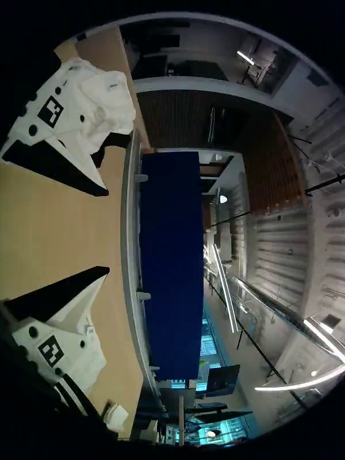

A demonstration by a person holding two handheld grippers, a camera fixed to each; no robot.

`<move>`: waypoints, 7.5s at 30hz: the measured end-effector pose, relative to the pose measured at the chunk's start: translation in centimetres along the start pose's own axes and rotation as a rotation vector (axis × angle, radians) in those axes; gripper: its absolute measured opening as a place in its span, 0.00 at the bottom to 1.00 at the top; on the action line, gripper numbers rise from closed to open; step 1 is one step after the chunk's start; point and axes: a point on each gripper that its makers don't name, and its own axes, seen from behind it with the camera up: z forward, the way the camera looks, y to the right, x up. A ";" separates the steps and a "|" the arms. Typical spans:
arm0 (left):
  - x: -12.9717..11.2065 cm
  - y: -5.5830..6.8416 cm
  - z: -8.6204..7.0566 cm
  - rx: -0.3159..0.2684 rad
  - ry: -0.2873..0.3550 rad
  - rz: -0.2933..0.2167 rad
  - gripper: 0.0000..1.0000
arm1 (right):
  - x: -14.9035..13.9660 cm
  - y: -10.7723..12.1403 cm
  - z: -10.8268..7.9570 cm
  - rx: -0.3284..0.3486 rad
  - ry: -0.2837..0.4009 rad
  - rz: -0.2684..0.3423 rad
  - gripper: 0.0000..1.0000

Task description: Fold towel

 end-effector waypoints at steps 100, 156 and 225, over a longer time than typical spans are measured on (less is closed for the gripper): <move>-18.5 17.1 -9.2 -0.632 -0.905 0.129 0.84 | -21.1 -6.8 -8.7 0.533 -0.883 -0.263 0.45; -17.8 16.7 -9.7 -0.566 -0.941 0.113 0.02 | -20.1 -7.1 -8.9 0.512 -0.904 -0.200 0.11; -13.9 15.8 -10.3 -0.525 -0.918 -0.001 0.03 | -15.7 -7.9 -8.7 0.568 -0.838 -0.214 0.11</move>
